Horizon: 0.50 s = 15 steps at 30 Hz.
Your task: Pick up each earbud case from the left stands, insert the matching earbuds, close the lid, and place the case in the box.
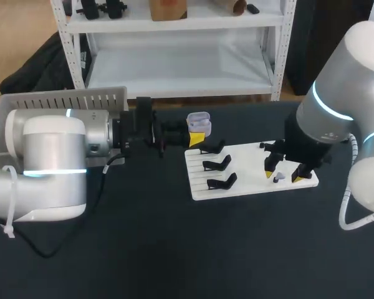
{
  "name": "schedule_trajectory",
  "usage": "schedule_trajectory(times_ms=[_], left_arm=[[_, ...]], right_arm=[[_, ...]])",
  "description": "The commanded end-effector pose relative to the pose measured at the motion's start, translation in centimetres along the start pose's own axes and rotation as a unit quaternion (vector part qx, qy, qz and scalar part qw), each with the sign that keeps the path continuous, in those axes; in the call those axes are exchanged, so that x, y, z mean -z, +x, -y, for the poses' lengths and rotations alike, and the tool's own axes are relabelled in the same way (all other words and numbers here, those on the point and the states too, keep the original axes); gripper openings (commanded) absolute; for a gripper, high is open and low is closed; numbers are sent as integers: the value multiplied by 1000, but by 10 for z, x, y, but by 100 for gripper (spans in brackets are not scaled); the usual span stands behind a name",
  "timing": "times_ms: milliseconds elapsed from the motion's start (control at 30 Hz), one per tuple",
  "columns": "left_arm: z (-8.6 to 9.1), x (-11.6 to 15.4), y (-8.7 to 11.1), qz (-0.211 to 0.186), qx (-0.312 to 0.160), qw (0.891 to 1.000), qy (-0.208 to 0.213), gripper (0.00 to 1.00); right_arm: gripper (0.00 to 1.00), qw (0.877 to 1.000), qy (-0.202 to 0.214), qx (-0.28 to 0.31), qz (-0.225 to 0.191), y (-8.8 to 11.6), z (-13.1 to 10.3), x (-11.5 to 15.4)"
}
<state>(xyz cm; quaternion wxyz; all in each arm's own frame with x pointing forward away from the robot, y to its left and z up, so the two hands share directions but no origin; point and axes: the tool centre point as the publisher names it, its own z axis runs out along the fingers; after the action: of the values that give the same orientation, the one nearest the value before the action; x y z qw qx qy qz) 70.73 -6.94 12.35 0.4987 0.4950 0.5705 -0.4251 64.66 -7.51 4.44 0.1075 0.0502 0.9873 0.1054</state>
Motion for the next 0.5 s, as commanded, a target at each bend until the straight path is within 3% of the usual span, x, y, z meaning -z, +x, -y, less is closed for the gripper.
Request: schedule_trajectory(times_ms=[33, 500], left_arm=[[1, 0, 1, 1, -1, 1000, -3, 0], [1, 0, 1, 1, -1, 1000, -3, 0]], right_arm=[[62, 1000, 0, 1, -7, -4, -1, -8], [65, 999, -17, 32, -25, -7, 5, -18]])
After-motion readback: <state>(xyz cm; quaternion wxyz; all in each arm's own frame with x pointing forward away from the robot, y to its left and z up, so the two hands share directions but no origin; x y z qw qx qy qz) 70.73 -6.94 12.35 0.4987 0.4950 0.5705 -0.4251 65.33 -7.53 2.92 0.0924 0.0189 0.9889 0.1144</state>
